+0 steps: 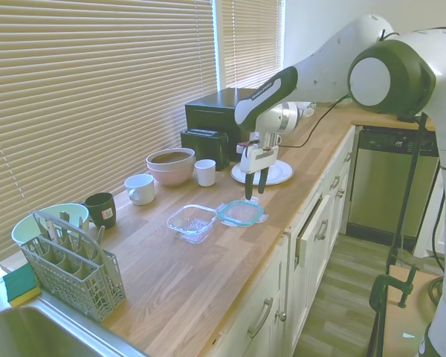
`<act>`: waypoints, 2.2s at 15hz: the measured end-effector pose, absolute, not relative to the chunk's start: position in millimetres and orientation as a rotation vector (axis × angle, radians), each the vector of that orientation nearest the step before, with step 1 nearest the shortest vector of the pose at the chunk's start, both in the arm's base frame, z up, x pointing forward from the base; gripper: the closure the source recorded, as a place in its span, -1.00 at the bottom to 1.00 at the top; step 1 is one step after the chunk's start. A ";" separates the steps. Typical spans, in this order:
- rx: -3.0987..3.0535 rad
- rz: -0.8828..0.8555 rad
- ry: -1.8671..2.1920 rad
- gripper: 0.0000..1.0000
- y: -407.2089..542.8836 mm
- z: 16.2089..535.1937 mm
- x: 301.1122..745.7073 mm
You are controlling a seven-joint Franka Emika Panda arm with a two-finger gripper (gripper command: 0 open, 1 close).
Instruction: Cover the lid of the food container
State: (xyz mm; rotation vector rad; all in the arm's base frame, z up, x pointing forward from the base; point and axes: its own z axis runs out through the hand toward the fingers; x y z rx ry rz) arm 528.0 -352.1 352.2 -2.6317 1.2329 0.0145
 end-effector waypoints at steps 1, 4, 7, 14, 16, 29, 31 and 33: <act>-2.622 0.019 1.223 -1.00 -354.6 350.7 532.4; -2.603 0.065 1.184 -1.00 -348.0 335.8 550.3; -2.598 0.090 1.173 -1.00 -346.8 324.5 560.2; -2.573 0.131 1.155 -1.00 -345.8 324.0 566.0; -2.565 0.140 1.153 -1.00 -344.7 323.2 566.1; -2.560 0.152 1.154 1.00 -343.7 320.5 565.1; -2.559 0.157 1.156 1.00 -343.4 319.0 564.3; -2.557 0.162 1.157 1.00 -343.3 317.4 563.3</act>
